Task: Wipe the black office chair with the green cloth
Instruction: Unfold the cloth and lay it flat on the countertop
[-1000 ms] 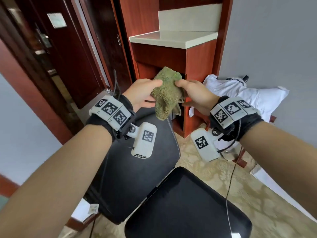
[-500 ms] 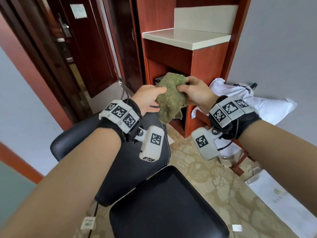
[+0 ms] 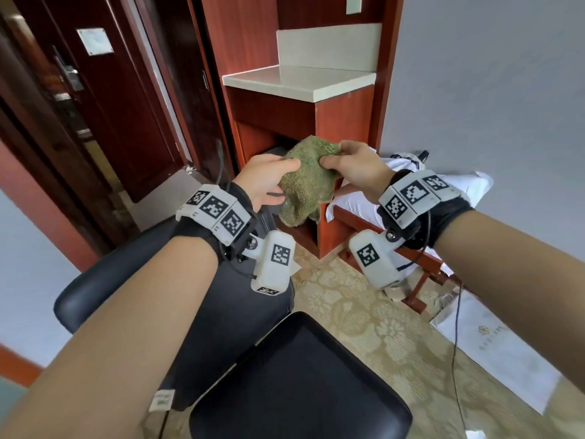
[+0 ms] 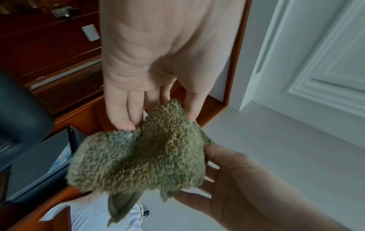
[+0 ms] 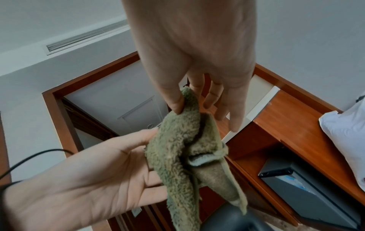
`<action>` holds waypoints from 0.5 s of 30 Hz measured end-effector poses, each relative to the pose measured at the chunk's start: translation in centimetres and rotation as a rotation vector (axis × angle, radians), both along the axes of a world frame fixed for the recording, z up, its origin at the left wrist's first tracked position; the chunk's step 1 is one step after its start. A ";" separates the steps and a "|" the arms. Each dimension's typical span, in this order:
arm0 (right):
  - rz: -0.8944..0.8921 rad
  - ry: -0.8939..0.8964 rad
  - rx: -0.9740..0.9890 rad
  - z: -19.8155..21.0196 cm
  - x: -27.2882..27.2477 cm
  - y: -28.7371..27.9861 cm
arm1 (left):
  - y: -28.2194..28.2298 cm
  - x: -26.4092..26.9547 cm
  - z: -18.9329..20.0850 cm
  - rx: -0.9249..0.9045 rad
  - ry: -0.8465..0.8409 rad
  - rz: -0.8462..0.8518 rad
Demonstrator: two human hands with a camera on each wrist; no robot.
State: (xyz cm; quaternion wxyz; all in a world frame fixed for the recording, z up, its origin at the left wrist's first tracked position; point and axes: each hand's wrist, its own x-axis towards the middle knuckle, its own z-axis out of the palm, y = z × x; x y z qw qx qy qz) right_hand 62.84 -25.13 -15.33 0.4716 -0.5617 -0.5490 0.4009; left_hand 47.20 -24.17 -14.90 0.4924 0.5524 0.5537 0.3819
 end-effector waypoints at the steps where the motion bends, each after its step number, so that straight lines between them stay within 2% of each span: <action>1: -0.029 -0.040 0.024 0.1 0.8 0.2 | 0.3 0.8 0.3 0.017 0.016 -0.005; 4: -0.105 -0.163 0.112 0.4 3.9 1.5 | 1.4 4.2 0.8 0.071 0.071 -0.027; 7: -0.128 -0.209 0.130 0.6 8.1 4.0 | 4.1 8.4 0.8 0.103 0.100 -0.047; 12: -0.103 -0.192 0.125 -0.3 16.4 11.2 | 11.5 17.2 -0.5 0.093 0.106 -0.026; 15: 0.026 -0.017 0.028 0.1 21.7 16.3 | 16.9 22.6 -1.0 0.073 0.080 0.008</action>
